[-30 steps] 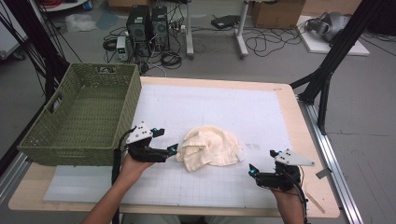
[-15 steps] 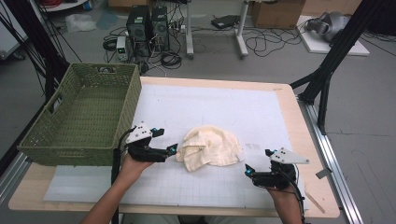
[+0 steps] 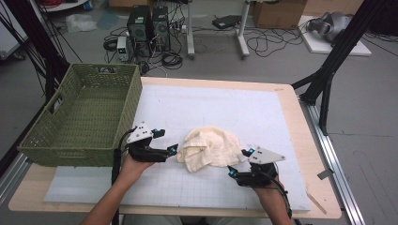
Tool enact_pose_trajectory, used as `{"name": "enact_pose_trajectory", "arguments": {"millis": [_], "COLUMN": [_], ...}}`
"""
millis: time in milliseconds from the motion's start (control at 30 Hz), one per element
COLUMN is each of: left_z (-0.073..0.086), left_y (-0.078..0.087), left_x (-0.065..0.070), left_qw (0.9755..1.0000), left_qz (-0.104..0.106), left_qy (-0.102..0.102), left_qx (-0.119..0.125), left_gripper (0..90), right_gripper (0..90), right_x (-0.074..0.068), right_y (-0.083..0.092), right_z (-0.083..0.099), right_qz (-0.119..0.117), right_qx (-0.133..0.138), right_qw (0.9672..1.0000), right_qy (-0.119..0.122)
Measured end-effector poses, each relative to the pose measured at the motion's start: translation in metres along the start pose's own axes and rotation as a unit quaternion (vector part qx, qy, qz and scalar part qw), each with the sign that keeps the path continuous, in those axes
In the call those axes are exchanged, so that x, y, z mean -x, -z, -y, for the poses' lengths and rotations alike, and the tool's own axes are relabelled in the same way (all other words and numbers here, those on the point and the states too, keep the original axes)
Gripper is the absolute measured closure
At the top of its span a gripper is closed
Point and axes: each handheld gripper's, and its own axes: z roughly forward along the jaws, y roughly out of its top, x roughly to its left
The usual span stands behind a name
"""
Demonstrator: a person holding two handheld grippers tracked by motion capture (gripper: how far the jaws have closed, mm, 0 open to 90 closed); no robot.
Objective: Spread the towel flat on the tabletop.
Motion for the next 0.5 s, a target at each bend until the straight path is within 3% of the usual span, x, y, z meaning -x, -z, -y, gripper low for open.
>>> {"name": "enact_pose_trajectory", "arguments": {"millis": [200,367,433,500], "left_z": [0.001,0.002,0.003,0.003], "left_y": [0.001,0.001,0.0,-0.001], "left_x": [0.0,-0.001,-0.001,-0.001], "left_qw": [1.0,0.9999,0.9997,0.9995], "left_qz": [0.0,0.001,0.017,0.021], "left_qy": [-0.003,-0.003,-0.008,-0.012], "left_qx": [-0.007,-0.01,-0.015,-0.019], "left_gripper": [25.0,27.2,33.3,37.9], "right_gripper": [37.1,41.7,45.0,53.1], "right_x": [-0.018,-0.026,-0.026,-0.025], "right_y": [-0.033,-0.052,-0.058,-0.061], "right_z": [-0.012,-0.018,-0.019,-0.019], "right_qz": [-0.048,-0.067,-0.066,-0.073], "right_qx": [-0.001,0.002,-0.006,-0.011], "right_qw": [0.9987,0.9975,0.9976,0.9972], "right_qy": [0.015,0.02,0.018,0.007]}}
